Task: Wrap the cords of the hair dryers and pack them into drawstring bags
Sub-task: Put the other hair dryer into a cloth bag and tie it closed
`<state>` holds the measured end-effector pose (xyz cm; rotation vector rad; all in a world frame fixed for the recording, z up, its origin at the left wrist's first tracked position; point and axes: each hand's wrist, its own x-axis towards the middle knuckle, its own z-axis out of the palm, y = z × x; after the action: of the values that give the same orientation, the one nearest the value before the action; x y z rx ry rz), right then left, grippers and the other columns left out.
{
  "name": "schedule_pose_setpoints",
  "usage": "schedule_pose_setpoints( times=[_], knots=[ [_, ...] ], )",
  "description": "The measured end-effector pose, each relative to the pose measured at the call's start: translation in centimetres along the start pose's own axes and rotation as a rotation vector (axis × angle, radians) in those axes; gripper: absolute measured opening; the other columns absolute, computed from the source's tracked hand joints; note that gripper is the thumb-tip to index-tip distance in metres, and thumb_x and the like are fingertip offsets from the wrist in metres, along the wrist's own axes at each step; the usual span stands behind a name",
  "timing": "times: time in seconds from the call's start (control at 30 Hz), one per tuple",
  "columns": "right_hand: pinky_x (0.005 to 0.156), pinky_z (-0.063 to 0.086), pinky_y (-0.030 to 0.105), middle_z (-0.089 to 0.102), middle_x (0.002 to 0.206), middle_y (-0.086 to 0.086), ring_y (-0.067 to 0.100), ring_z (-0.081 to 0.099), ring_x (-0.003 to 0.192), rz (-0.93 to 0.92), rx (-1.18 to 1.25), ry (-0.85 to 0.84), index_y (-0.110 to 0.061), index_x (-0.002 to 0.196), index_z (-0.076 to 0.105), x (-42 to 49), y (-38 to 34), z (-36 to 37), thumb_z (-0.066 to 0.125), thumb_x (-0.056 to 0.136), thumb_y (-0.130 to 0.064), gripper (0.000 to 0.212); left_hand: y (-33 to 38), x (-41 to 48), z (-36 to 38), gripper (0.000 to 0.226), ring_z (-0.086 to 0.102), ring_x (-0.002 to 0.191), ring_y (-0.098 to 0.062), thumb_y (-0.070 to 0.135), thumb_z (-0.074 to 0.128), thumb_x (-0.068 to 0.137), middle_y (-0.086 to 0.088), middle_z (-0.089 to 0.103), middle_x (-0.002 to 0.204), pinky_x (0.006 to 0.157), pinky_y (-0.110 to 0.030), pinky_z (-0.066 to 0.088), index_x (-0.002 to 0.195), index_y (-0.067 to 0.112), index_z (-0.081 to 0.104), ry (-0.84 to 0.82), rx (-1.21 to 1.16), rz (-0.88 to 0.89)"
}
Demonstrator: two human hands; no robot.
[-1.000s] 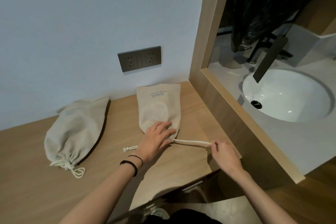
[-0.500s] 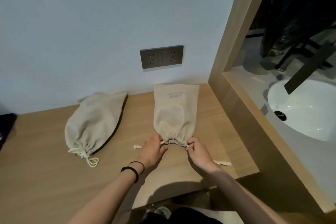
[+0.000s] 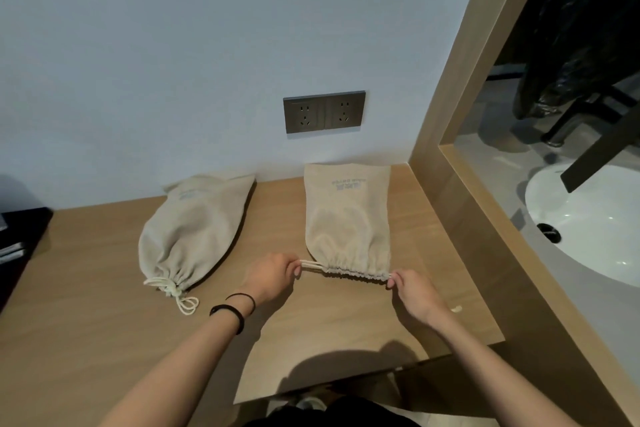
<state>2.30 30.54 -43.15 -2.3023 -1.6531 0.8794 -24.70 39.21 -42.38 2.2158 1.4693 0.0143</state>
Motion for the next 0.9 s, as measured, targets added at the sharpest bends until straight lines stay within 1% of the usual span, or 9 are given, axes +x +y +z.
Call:
schedule_pose_setpoints(
  times=[0.1, 0.2, 0.33, 0.43, 0.5, 0.6, 0.67, 0.77, 0.9],
  knots=[
    [0.073, 0.046, 0.033, 0.066, 0.083, 0.007, 0.026, 0.062, 0.08, 0.116, -0.016, 0.117, -0.018, 0.08, 0.058, 0.1, 1.8, -0.5, 0.037, 0.099, -0.013, 0.029, -1.7, -0.4, -0.7, 0.031, 0.05, 0.064, -0.014, 0.03, 0.037, 0.1, 0.007, 0.057, 0.07, 0.058, -0.029, 0.038, 0.081, 0.025, 0.061, 0.068, 0.047, -0.099],
    [0.073, 0.047, 0.034, 0.065, 0.083, 0.008, 0.027, 0.061, 0.081, 0.164, -0.005, 0.118, -0.019, 0.077, 0.056, 0.1, 2.2, -0.2, 0.037, 0.098, -0.012, 0.03, -2.4, -0.6, -0.7, 0.032, 0.052, 0.067, -0.015, 0.031, 0.036, 0.1, 0.007, 0.06, 0.075, 0.06, -0.029, 0.037, 0.082, 0.025, 0.062, 0.088, 0.059, -0.15],
    [0.081, 0.047, 0.034, 0.066, 0.101, 0.012, 0.03, 0.062, 0.095, 0.103, -0.068, 0.055, -0.01, 0.102, 0.063, 0.5, 1.4, 0.3, 0.04, 0.099, -0.014, 0.024, -1.7, -0.5, 0.2, 0.025, 0.059, 0.088, -0.023, 0.035, 0.033, 0.1, 0.001, 0.066, 0.095, 0.071, -0.031, 0.034, 0.093, 0.026, 0.055, -0.007, 0.168, -0.161],
    [0.102, 0.039, 0.035, 0.053, 0.131, 0.01, 0.029, 0.05, 0.12, -0.056, -0.06, -0.05, -0.013, 0.132, 0.048, 0.5, 0.5, 0.8, 0.049, 0.096, -0.022, 0.036, -0.7, -0.3, 1.3, 0.036, 0.05, 0.109, -0.025, 0.048, 0.047, 0.093, -0.004, 0.053, 0.119, 0.091, -0.037, 0.037, 0.113, 0.018, 0.048, -0.067, 0.202, -0.162],
    [0.105, 0.035, 0.037, 0.045, 0.136, 0.007, 0.029, 0.043, 0.125, -0.088, -0.15, -0.127, -0.019, 0.135, 0.042, 0.6, -0.7, 1.3, 0.049, 0.096, -0.029, 0.041, 0.9, -0.1, 2.3, 0.05, 0.04, 0.119, -0.025, 0.05, 0.053, 0.089, -0.005, 0.042, 0.129, 0.102, -0.039, 0.033, 0.123, 0.014, 0.044, -0.039, 0.227, -0.078],
    [0.102, 0.032, 0.038, 0.047, 0.132, 0.007, 0.03, 0.039, 0.124, -0.083, -0.27, -0.104, -0.016, 0.127, 0.047, 0.6, -2.7, 2.3, 0.043, 0.098, -0.03, 0.033, 3.8, 0.6, 3.7, 0.051, 0.034, 0.125, -0.027, 0.048, 0.049, 0.092, -0.009, 0.04, 0.132, 0.108, -0.04, 0.025, 0.126, 0.01, 0.042, -0.085, 0.235, 0.065],
    [0.099, 0.033, 0.038, 0.051, 0.128, 0.008, 0.03, 0.04, 0.121, -0.057, -0.248, -0.045, -0.013, 0.119, 0.052, 0.7, -3.3, 2.6, 0.04, 0.099, -0.028, 0.028, 5.4, 0.9, 4.3, 0.042, 0.036, 0.121, -0.029, 0.041, 0.044, 0.096, -0.013, 0.045, 0.127, 0.104, -0.039, 0.027, 0.121, 0.008, 0.044, -0.121, 0.196, 0.084],
    [0.088, 0.04, 0.035, 0.062, 0.113, 0.009, 0.031, 0.053, 0.109, -0.061, -0.09, -0.023, -0.009, 0.113, 0.052, 0.8, -3.0, 2.7, 0.037, 0.098, -0.015, 0.022, 6.3, 1.0, 4.6, 0.022, 0.05, 0.1, -0.033, 0.03, 0.035, 0.101, -0.017, 0.055, 0.109, 0.081, -0.038, 0.036, 0.101, 0.01, 0.043, -0.089, -0.027, 0.047],
    [0.073, 0.038, 0.03, 0.063, 0.101, 0.006, 0.03, 0.059, 0.095, -0.119, 0.04, -0.049, -0.01, 0.107, 0.053, 0.6, -2.2, 1.9, 0.034, 0.099, -0.009, 0.021, 5.5, 1.4, 4.2, 0.028, 0.057, 0.091, -0.034, 0.027, 0.03, 0.103, -0.013, 0.063, 0.101, 0.074, -0.037, 0.039, 0.098, 0.008, 0.049, -0.096, -0.128, 0.068]
  ],
)
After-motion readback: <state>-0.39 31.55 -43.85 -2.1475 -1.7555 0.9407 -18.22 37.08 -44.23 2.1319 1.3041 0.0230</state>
